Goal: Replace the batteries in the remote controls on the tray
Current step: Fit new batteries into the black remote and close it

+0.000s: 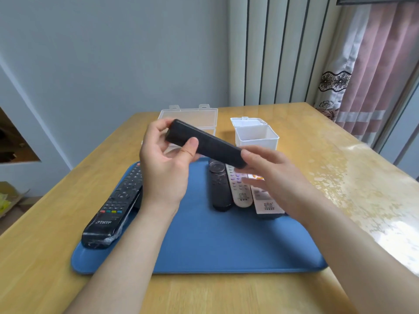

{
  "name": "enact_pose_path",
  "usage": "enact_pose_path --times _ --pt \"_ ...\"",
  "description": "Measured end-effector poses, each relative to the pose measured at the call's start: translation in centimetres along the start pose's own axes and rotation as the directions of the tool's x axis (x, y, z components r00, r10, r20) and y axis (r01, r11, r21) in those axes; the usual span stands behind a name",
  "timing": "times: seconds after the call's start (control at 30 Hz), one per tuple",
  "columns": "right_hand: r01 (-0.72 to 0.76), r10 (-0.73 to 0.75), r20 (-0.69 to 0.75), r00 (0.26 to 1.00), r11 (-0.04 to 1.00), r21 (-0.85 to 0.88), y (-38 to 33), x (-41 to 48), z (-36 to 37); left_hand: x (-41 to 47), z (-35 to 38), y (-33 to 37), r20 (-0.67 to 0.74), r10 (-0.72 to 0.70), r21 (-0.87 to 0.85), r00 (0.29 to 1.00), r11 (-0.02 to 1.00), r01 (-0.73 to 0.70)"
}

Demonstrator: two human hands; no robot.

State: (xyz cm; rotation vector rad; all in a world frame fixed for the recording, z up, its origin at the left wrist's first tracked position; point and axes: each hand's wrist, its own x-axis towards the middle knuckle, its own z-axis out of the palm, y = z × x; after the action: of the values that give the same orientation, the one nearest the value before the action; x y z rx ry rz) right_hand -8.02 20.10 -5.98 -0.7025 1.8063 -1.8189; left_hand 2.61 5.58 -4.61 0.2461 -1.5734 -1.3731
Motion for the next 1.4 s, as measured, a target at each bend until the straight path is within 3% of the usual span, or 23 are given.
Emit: enact_pose_path --times 0.07,0.17,0.33,0.43,0.5,0.57,0.63,0.7,0.77,0.83,0.9,0.97,1.17,1.3,1.4 --pt "0.115 -0.142 -0.107 0.984 0.966 -0.231 0.7 0.6 -0.2 0.0 -0.3 0.2 0.054 0.159 0.139 0.986 0.976 -0.165" --pt "0.177 -0.258 -0.080 0.963 0.826 -0.535 1.5 0.7 0.1 -0.2 -0.6 0.0 0.195 0.291 0.346 0.936 0.873 -0.344" --pt "0.267 -0.248 0.146 0.958 0.576 -0.772 2.0 0.3 0.6 0.4 -1.2 0.4 0.179 0.283 0.504 0.942 0.796 -0.334" --pt "0.394 -0.269 0.299 0.915 0.448 -0.802 1.8 0.0 1.3 0.8 -1.8 0.8 0.233 0.292 0.658 0.928 0.655 -0.371" --pt "0.412 -0.203 0.360 0.911 0.371 -0.832 2.0 -0.1 1.7 1.0 -2.1 1.0 0.336 0.204 0.716 0.920 0.580 -0.390" --pt "0.414 -0.147 0.387 0.910 0.286 -0.864 2.3 0.0 2.0 1.0 -2.4 1.1 0.464 -0.046 0.756 0.885 0.540 -0.369" --pt "0.429 -0.145 0.404 0.903 0.262 -0.865 2.4 0.0 2.1 0.9 -2.6 0.7 0.542 -0.353 0.803 0.762 0.483 -0.348" --pt "0.443 -0.158 0.415 0.896 0.278 -0.852 2.4 0.1 2.0 0.8 -2.7 0.1 0.535 -0.525 0.834 0.662 0.452 -0.316" --pt "0.457 -0.167 0.426 0.889 0.289 -0.841 2.3 0.1 1.9 0.9 -2.6 -0.1 0.481 -0.467 0.835 0.742 0.502 -0.225" --pt "0.462 -0.164 0.432 0.887 0.291 -0.838 2.3 0.1 1.9 1.0 -2.6 -0.6 0.427 -0.417 0.861 0.803 0.459 -0.220" --pt "0.456 -0.166 0.424 0.890 0.305 -0.836 2.2 0.1 1.9 0.8 -2.5 -1.1 0.414 -0.528 0.902 0.741 0.347 -0.257" --pt "0.442 -0.163 0.411 0.897 0.308 -0.842 2.1 0.0 1.9 0.6 -2.5 -1.6 0.410 -0.591 0.906 0.695 0.355 -0.232" --pt "0.412 -0.170 0.380 0.909 0.235 -0.880 2.2 -0.1 2.2 0.7 -2.8 -2.3 0.427 -0.548 0.892 0.719 0.386 -0.235" --pt "0.396 -0.054 0.393 0.918 0.123 -0.910 2.4 -0.4 2.9 0.7 -2.3 -2.8 0.523 -0.386 0.816 0.760 0.485 -0.315" --pt "0.406 -0.054 0.405 0.913 0.009 -0.914 2.6 -0.5 3.3 0.3 -1.9 -3.2 0.600 -0.483 0.790 0.638 0.484 -0.376"
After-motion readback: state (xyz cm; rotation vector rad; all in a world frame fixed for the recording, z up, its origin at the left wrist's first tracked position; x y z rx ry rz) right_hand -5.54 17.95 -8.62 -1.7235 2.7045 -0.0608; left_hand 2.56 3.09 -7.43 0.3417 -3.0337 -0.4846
